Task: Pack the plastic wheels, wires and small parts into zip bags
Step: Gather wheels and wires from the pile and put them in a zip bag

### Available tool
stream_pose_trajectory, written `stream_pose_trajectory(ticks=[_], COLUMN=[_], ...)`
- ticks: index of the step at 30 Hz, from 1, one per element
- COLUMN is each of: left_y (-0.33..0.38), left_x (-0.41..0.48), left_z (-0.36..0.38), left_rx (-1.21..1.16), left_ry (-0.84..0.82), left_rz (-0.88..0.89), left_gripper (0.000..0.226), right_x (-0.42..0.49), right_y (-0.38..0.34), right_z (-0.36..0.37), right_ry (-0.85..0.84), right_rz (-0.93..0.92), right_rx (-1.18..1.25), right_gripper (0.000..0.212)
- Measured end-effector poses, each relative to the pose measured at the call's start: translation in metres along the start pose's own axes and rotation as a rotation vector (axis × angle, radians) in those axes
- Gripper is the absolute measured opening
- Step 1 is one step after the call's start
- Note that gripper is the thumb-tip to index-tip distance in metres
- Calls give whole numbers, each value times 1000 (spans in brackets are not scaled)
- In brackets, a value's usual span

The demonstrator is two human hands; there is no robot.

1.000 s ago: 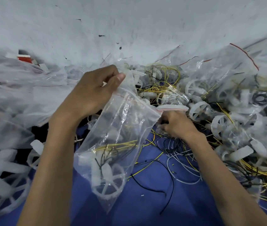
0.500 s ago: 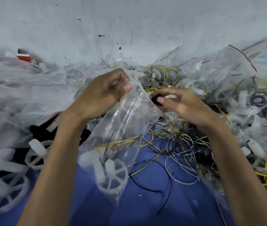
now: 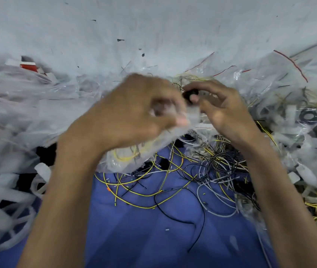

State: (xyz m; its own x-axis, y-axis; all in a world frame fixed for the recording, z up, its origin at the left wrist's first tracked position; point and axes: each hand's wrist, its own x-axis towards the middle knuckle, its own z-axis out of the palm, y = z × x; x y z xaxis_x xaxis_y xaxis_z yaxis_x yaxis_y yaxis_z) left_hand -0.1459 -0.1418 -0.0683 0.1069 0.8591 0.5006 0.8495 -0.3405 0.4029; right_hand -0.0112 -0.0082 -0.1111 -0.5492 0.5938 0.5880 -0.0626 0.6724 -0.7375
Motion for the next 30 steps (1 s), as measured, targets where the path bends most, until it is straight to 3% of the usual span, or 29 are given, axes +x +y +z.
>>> stream_pose_trajectory(ticks=[3, 6, 10, 13, 15, 19, 21, 23, 25, 30], left_y=[11, 2, -18, -22, -17, 18, 40, 41, 26, -19], left_x=[4, 9, 10, 11, 13, 9, 1, 1, 7, 22], left_z=[18, 27, 45, 51, 56, 106, 133, 145, 138, 95], left_rx=[-105, -122, 77, 49, 45, 384, 513, 563, 514, 145], left_ry=[-336, -323, -436, -485, -479, -494, -587, -688, -665, -337], left_rz=[-62, -66, -66, -126, -153, -59, -7, -8, -61, -352], left_gripper=[35, 43, 29, 21, 28, 69, 65, 43, 21, 19], right_x=[-3, -6, -12, -18, -22, -25, -26, -26, -26, -21], right_y=[2, 1, -8, -10, -8, -4, -5, -4, -6, -14], right_z=[-10, -20, -40, -61, -72, -85, -85, -81, -76, -52], right_ry=[-105, -224, -344, -632, -746, -674, -662, -671, -707, -808], right_rz=[91, 173, 281, 448, 575, 627, 628, 629, 627, 522], right_rx=[16, -30, -43, -183, -288, -378, -353, -317, -285, -229], right_gripper=[21, 12, 3, 11, 8, 8, 10, 10, 8, 13])
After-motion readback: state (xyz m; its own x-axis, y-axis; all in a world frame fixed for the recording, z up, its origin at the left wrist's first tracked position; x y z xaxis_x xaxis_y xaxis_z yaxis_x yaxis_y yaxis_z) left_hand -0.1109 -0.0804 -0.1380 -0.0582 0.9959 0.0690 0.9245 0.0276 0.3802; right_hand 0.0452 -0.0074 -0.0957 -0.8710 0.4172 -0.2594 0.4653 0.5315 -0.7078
